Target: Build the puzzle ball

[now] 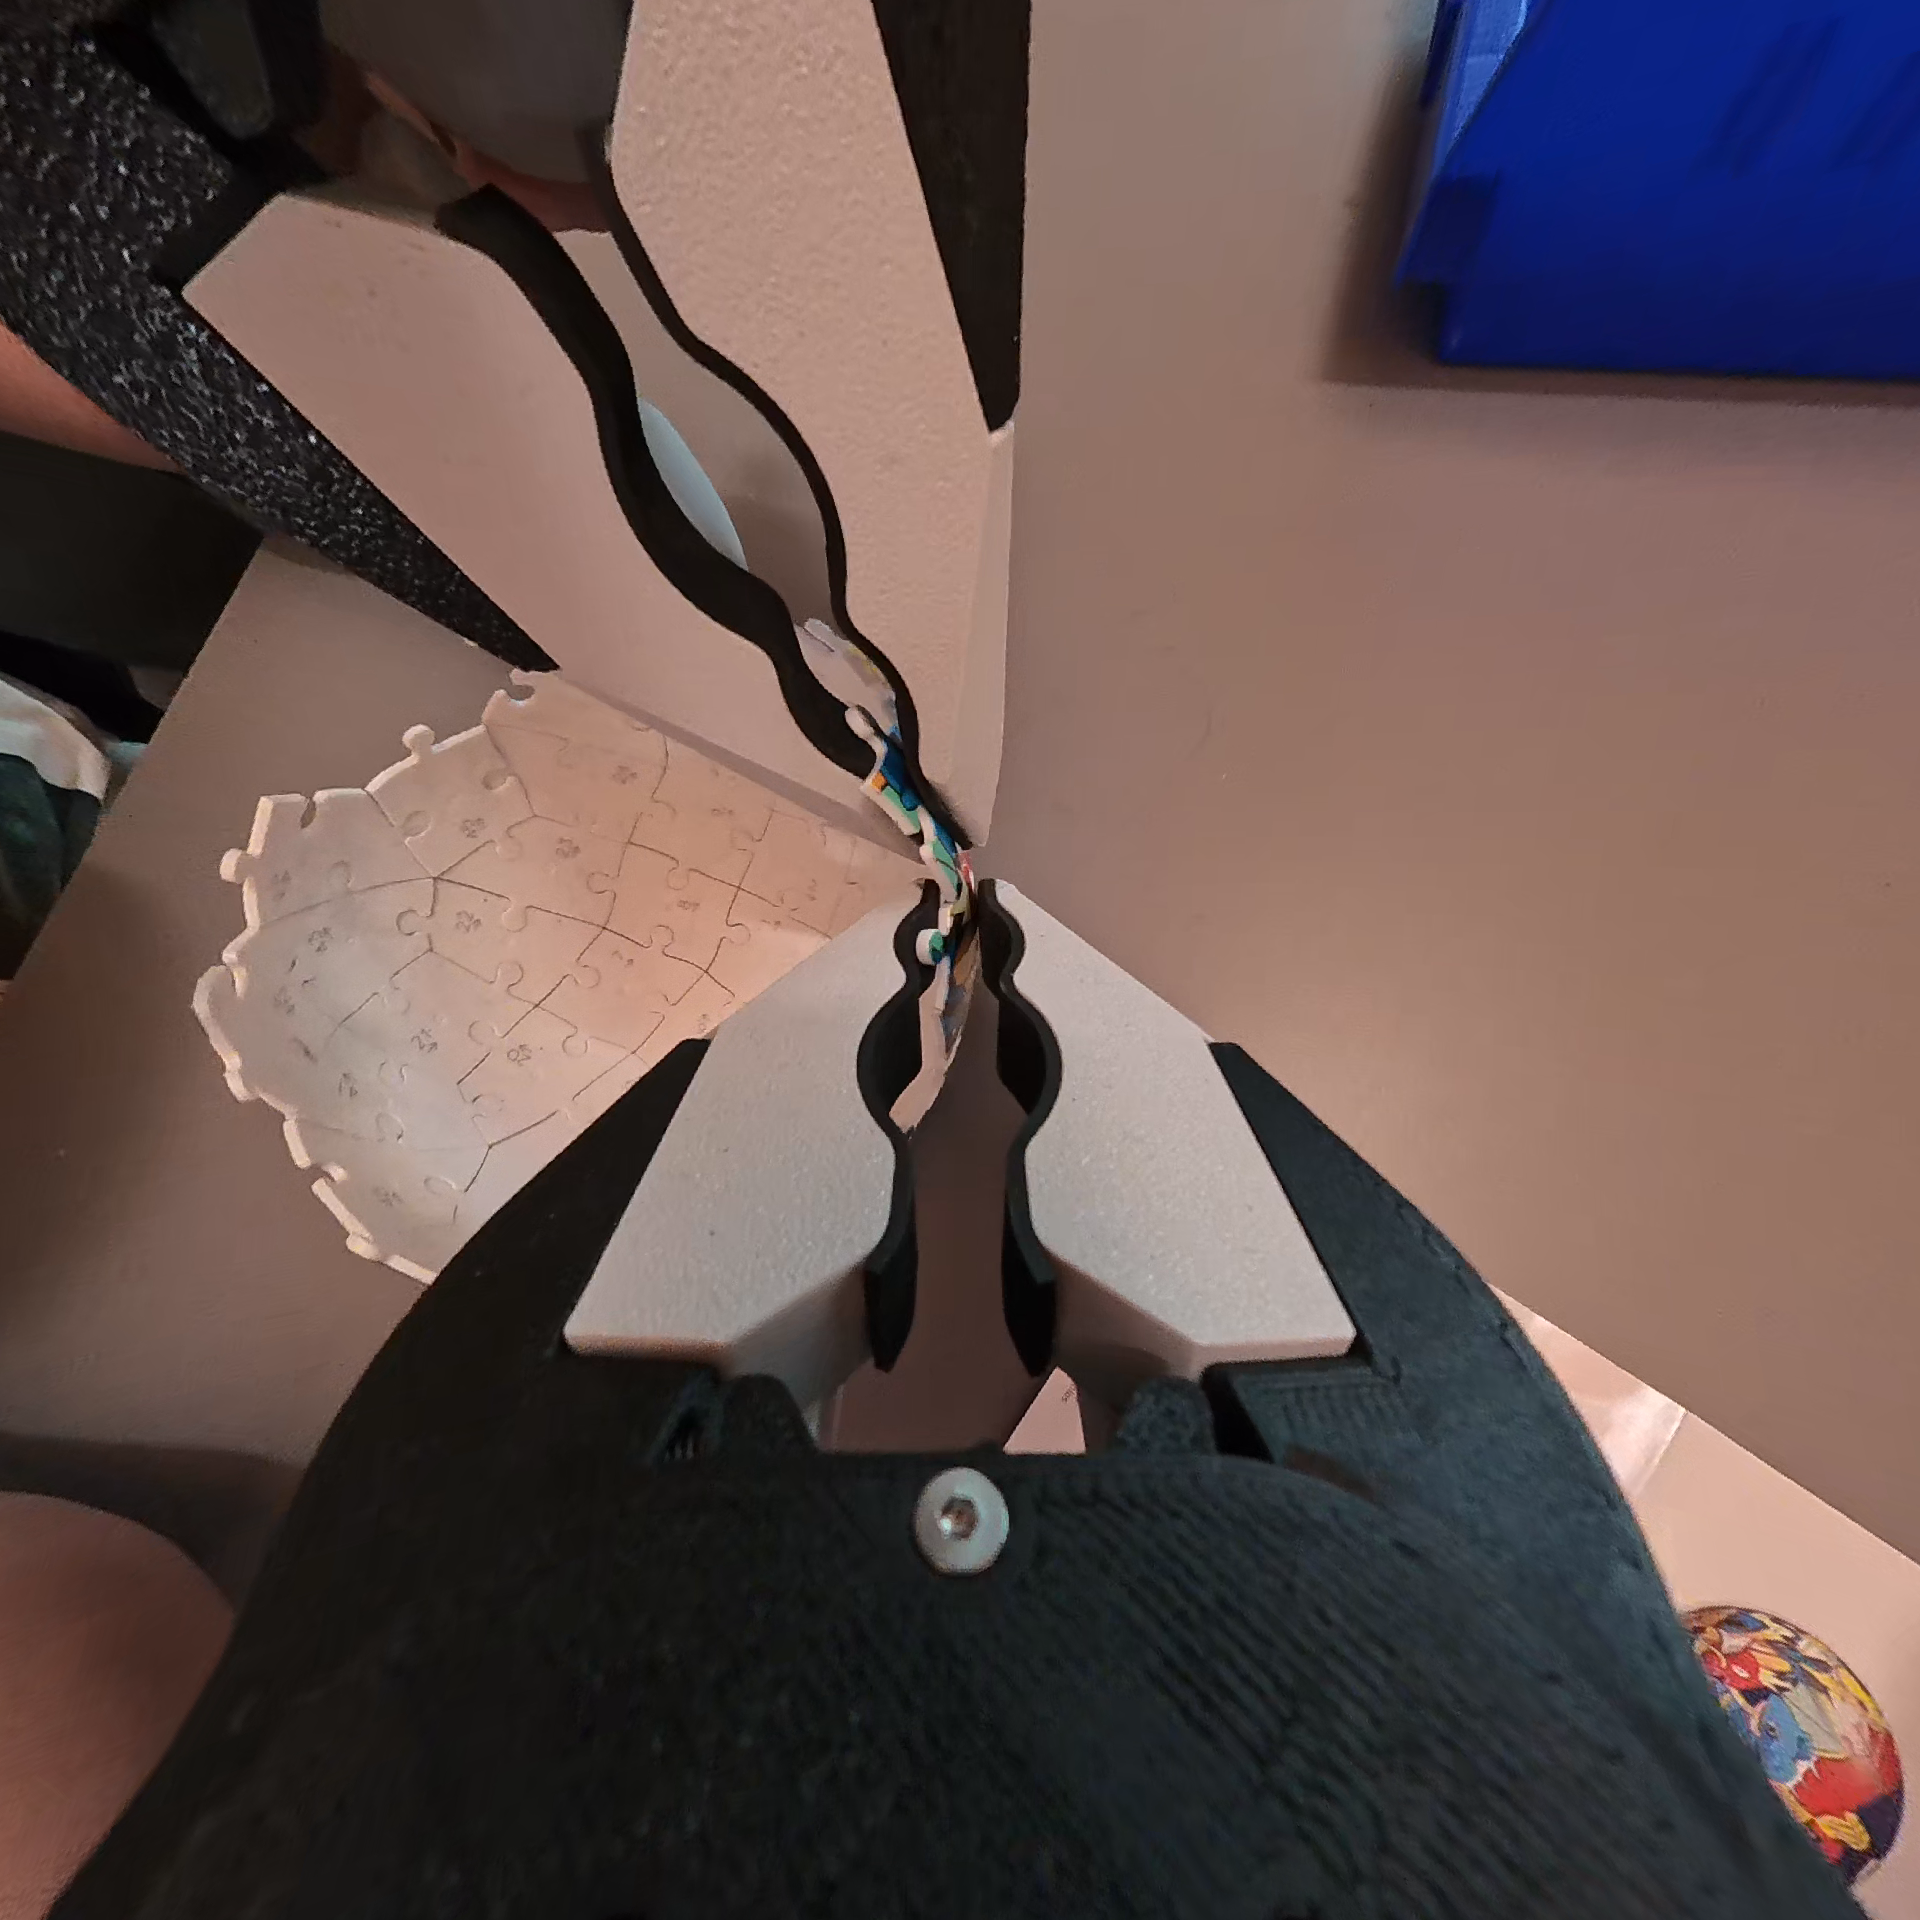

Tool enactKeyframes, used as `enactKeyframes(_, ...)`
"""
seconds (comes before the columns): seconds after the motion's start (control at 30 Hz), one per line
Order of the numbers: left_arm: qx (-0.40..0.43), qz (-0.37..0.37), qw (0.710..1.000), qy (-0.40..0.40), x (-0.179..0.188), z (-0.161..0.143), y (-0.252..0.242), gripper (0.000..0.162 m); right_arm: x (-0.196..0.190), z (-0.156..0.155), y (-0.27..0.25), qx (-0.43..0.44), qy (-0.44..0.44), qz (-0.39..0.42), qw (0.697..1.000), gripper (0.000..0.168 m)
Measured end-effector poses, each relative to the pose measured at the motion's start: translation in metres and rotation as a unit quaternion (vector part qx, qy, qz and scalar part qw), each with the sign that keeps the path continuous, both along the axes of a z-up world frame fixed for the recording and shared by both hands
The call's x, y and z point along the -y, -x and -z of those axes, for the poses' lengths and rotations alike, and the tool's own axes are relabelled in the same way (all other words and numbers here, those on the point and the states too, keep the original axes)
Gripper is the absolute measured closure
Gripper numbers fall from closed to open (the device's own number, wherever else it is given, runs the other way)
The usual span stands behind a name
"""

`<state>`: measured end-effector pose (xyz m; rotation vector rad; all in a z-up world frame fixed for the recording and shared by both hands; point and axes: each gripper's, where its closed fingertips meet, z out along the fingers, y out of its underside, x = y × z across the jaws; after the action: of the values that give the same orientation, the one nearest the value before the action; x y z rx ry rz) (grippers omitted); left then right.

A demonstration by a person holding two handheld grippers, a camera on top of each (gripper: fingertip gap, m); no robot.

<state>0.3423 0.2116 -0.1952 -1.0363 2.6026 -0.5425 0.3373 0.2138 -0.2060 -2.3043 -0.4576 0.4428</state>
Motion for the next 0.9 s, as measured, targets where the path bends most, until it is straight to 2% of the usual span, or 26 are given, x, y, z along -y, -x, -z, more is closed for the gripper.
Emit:
enactKeyframes(0.03,0.000,0.000,1.000,0.000,0.0000,0.0000,0.0001,0.162,0.0005,0.0001,-0.0001,0.000,0.000,0.000,1.000,0.163)
enactKeyframes(0.4,0.003,-0.003,1.000,-0.004,-0.0029,0.0000,-0.0017,0.162,-0.0048,-0.0068,-0.0013,-0.004,-0.031,0.000,1.000,0.163)
enactKeyframes(0.83,-0.003,-0.010,1.000,0.012,-0.0021,0.0010,-0.0022,0.162,-0.0036,-0.0039,-0.0037,-0.002,-0.017,0.005,1.000,0.165)
enactKeyframes(0.9,-0.002,-0.011,1.000,0.021,-0.0025,-0.0048,0.0012,0.151,-0.0026,-0.0004,-0.0064,0.008,-0.008,0.011,1.000,0.166)
